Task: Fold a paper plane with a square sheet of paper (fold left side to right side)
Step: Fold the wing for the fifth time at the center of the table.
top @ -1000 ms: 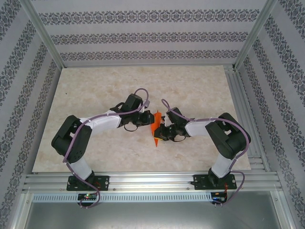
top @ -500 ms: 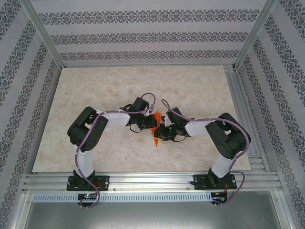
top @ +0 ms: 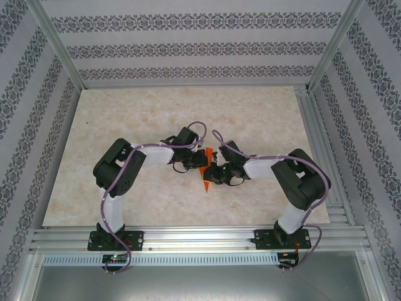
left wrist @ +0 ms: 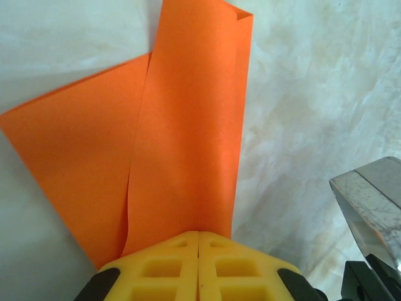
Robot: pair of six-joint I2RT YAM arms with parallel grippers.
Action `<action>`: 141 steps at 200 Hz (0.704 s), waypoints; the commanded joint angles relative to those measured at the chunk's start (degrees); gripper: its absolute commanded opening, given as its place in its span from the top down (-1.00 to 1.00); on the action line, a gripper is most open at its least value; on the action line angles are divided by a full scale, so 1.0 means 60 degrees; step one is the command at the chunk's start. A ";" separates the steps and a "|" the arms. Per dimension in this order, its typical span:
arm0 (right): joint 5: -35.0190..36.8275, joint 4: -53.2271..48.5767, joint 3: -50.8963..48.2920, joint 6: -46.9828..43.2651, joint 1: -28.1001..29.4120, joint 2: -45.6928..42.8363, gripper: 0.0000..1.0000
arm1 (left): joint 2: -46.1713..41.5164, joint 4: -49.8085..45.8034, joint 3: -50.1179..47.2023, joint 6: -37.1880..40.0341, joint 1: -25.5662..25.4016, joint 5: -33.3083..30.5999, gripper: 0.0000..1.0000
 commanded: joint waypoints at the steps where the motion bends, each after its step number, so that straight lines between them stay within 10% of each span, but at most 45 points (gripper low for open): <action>1: 0.0232 -0.0435 -0.0205 0.0006 0.0069 -0.0355 0.69 | 0.0614 -0.0425 -0.0129 0.0284 -0.0037 -0.1107 0.83; 141: -0.0689 0.2035 -0.1726 0.1611 0.0216 -0.1160 0.67 | 0.0542 -0.0410 -0.0344 0.0225 -0.0037 -0.1230 0.88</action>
